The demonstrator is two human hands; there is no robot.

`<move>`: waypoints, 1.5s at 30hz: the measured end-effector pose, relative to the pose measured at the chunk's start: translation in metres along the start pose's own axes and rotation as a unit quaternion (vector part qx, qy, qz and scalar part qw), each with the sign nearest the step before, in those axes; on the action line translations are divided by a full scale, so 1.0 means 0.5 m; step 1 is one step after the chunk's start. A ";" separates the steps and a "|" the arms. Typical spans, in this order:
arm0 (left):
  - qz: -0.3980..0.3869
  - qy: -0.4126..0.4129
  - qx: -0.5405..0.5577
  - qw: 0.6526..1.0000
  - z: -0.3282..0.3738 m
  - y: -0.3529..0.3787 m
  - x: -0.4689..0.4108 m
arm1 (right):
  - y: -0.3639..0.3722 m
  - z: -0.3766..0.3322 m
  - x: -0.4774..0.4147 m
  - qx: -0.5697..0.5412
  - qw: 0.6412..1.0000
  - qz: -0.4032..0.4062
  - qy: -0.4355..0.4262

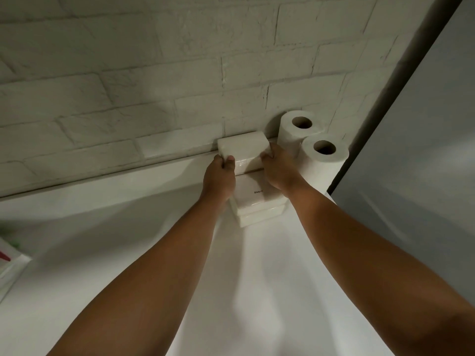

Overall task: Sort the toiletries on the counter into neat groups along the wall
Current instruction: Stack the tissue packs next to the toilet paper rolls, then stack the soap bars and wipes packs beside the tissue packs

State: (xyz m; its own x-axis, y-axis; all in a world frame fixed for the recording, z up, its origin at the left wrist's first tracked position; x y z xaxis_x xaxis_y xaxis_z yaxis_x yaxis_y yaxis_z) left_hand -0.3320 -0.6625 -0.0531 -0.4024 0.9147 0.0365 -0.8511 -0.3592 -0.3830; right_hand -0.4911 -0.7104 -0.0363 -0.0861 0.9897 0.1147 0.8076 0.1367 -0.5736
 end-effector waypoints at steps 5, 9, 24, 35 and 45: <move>-0.020 -0.027 0.004 0.999 -0.010 -0.010 0.008 | -0.010 -0.022 0.023 0.008 0.999 0.040 -0.031; -0.025 -0.057 0.003 0.998 -0.027 -0.025 0.031 | -0.021 -0.044 0.066 0.021 0.994 0.075 -0.077; 0.056 0.102 -0.028 0.993 -0.081 -0.241 0.241 | 0.125 -0.093 0.339 -0.014 0.961 0.089 -0.261; 0.138 0.135 -0.122 0.974 -0.199 -0.551 0.395 | 0.375 -0.221 0.498 -0.051 0.953 -0.023 -0.299; 0.086 0.050 -0.188 0.977 -0.379 -0.775 0.501 | 0.618 -0.260 0.658 0.030 0.950 -0.156 -0.270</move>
State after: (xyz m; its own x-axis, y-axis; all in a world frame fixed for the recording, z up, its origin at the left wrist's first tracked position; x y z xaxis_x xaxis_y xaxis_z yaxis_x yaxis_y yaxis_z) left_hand -0.0390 -0.2588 -0.0706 -0.4779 0.8670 -0.1413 -0.5825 -0.4332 -0.6878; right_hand -0.1937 -0.3481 -0.0704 -0.6161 0.7757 -0.1364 0.6596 0.4136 -0.6276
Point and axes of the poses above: each hand's wrist, its own x-axis away from the middle knuckle, its own y-axis out of the palm, z = x × y, the point moved 7 cm from there along -x, towards the middle knuckle, and after that the axes turned 2 degrees about y, right-handed, at the moved point
